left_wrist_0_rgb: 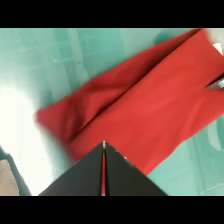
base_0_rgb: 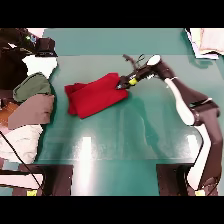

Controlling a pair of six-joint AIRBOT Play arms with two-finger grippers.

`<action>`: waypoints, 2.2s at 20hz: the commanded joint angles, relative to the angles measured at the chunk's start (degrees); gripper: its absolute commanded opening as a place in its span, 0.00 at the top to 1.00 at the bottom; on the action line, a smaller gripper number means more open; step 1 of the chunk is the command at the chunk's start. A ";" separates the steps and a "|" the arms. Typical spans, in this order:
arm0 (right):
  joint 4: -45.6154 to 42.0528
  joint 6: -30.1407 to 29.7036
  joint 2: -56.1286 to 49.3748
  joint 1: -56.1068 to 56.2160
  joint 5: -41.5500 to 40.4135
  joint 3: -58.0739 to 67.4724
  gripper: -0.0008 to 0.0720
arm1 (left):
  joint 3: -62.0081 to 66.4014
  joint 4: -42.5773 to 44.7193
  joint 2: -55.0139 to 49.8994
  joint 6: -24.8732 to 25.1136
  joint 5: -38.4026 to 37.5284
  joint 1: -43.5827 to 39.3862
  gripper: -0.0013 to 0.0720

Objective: Fold the shirts.

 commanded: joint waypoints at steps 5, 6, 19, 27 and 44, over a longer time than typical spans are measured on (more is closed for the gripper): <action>-8.15 0.11 22.88 -25.14 -2.84 -15.85 0.98 | 0.00 -0.02 0.04 0.74 -0.96 0.04 0.95; -8.70 0.68 26.01 -29.44 -4.66 -18.71 0.98 | 0.00 -0.02 0.04 0.74 -0.96 0.04 0.95; -14.14 6.67 44.46 -67.47 -16.39 -42.53 0.98 | 0.00 -6.03 0.04 0.68 -1.01 0.00 0.95; -34.10 18.49 53.20 -67.25 -18.12 -51.30 0.95 | 0.00 -6.01 0.04 0.83 -1.09 0.00 0.95; -28.46 20.00 68.19 -50.58 -14.99 -51.17 0.97 | 0.04 -6.01 0.04 1.73 0.39 0.00 0.95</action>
